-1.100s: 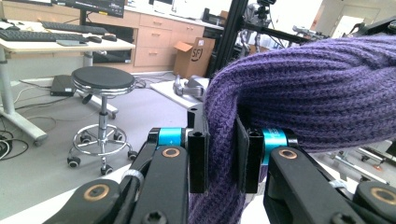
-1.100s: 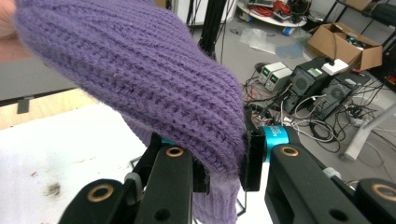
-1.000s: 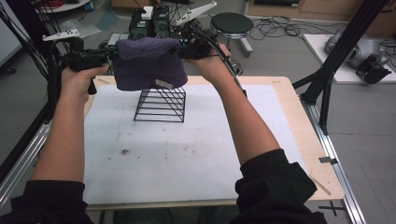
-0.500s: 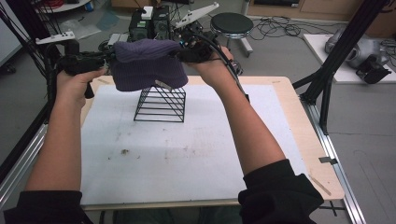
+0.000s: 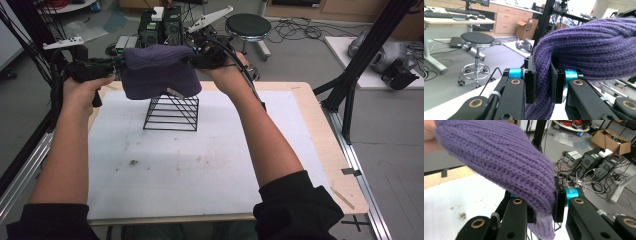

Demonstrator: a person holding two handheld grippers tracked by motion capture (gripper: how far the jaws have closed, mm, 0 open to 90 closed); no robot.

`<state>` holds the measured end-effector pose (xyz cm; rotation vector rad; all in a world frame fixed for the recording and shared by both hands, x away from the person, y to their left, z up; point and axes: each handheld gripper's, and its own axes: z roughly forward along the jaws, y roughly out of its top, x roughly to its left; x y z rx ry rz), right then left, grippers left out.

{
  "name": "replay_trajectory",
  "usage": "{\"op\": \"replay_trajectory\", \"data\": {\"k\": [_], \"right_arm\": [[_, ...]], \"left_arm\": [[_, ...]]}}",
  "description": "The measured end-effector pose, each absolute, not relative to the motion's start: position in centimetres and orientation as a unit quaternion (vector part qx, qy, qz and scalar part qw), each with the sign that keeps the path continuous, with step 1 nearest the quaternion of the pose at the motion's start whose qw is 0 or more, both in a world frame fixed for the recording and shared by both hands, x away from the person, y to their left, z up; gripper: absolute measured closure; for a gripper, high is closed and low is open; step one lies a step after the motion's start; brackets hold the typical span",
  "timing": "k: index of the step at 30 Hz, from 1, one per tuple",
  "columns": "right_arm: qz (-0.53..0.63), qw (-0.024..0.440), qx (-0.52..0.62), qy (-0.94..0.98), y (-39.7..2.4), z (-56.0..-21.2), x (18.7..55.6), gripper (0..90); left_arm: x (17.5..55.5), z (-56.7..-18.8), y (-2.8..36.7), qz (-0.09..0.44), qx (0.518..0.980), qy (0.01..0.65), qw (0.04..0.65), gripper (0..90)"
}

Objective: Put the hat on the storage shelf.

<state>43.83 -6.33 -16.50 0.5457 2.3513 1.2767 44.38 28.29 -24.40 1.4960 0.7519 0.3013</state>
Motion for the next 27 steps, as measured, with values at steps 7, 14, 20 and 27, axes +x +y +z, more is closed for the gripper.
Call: {"op": "replay_trajectory", "data": {"k": [7, 14, 20, 27], "right_arm": [[0.450, 0.189, 0.207, 0.848, -6.2, -17.9, 44.9, 78.8], [0.444, 0.174, 0.220, 0.851, -6.1, -20.2, 45.9, 78.8], [0.429, 0.159, 0.234, 0.858, -6.0, -22.2, 46.9, 78.8], [0.414, 0.139, 0.252, 0.864, -5.8, -25.4, 47.9, 78.8]], "left_arm": [[45.1, -26.0, 28.3, 0.126, 0.670, 0.343, 0.647, 78.0], [45.8, -28.1, 28.1, 0.119, 0.679, 0.357, 0.630, 78.0], [46.3, -30.0, 27.8, 0.111, 0.688, 0.372, 0.612, 77.8], [46.6, -32.9, 27.5, 0.100, 0.706, 0.389, 0.583, 77.4]]}}
